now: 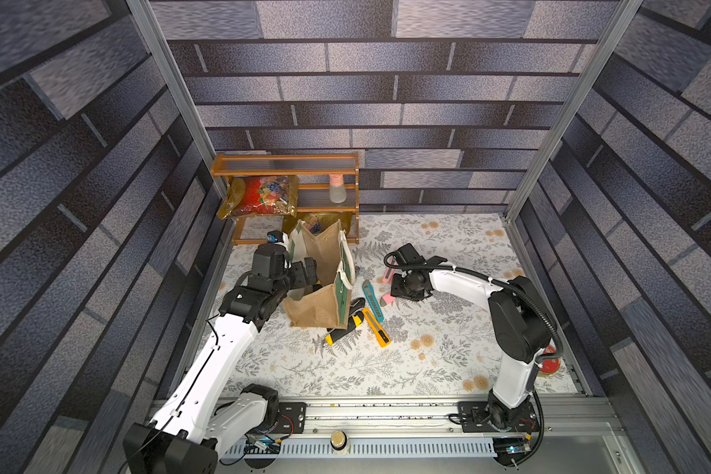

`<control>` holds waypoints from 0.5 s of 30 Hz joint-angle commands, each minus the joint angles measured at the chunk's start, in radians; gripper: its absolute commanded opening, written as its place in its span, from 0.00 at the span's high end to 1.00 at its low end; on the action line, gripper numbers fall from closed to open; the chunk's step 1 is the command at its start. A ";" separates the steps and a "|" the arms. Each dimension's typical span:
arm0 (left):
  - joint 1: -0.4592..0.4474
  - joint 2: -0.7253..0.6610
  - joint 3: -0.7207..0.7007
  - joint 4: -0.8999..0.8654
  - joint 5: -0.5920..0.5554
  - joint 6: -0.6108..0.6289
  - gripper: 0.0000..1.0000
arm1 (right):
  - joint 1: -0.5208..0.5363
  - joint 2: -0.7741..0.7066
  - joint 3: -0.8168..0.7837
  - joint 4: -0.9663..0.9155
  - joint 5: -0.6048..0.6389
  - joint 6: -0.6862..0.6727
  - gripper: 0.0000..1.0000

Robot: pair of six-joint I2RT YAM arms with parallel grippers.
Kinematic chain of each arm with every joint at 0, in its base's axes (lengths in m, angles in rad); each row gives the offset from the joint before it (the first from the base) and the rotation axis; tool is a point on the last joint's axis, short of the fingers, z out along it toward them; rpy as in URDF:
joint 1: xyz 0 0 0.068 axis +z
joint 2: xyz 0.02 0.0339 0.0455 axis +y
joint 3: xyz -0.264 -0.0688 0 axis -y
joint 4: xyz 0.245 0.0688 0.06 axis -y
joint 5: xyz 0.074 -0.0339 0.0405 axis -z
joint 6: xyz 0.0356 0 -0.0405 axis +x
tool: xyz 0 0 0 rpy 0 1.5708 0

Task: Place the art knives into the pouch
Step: Pick up the utility knife at the center of the board.

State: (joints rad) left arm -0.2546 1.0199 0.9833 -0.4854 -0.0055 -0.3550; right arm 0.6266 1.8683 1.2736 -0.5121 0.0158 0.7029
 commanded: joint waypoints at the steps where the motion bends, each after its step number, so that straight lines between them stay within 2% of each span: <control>1: -0.006 -0.022 -0.013 0.002 -0.013 0.007 0.00 | 0.019 0.013 0.002 0.043 0.003 0.060 0.51; 15: -0.005 -0.015 -0.022 -0.001 -0.027 0.013 0.00 | 0.038 0.087 0.019 -0.013 0.097 0.095 0.59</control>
State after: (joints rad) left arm -0.2546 1.0180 0.9749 -0.4858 -0.0124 -0.3550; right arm 0.6571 1.9221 1.2762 -0.4744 0.0677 0.7815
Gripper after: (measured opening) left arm 0.997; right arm 0.412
